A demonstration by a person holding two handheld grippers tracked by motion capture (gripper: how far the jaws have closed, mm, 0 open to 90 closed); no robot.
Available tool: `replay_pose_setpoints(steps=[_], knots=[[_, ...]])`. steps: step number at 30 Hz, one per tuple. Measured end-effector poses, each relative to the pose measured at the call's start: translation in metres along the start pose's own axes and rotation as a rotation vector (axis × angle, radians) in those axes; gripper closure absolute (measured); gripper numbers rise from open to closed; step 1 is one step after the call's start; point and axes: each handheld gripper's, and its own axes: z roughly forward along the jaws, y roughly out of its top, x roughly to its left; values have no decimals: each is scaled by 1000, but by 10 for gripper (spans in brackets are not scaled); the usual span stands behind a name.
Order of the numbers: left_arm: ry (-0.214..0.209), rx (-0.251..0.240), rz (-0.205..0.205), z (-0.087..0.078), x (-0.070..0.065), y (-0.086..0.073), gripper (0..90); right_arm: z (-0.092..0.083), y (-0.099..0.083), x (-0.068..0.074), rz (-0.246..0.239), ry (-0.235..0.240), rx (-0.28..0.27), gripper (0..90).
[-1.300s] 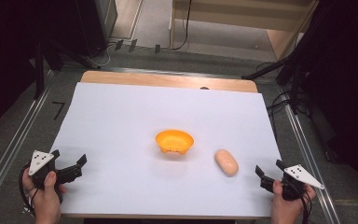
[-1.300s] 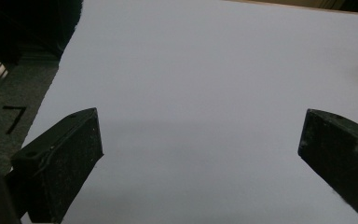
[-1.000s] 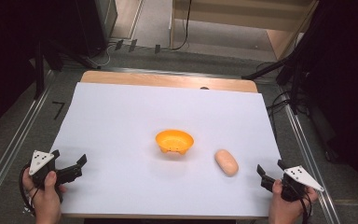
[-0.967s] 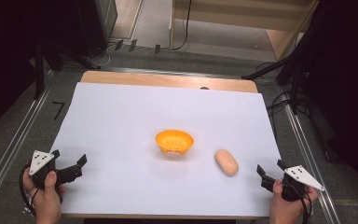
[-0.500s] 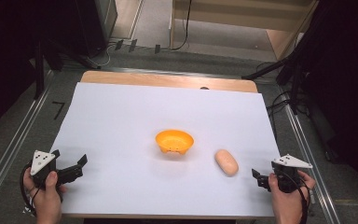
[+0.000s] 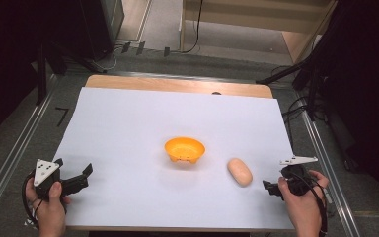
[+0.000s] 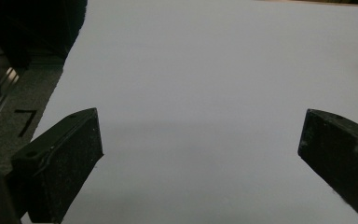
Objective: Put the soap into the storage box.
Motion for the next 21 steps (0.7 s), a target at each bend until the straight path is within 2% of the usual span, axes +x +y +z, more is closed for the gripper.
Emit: replay_pose_setpoints(steps=[3,9,21], knots=[[0,0,1,0,0,0,1,1,7,4,-11,2,46,167],[4,-2,2,0,0,0,1,3,19,13,-27,15,92,154],[1,0,1,0,0,0,1,12,39,28,-49,28,151,150]])
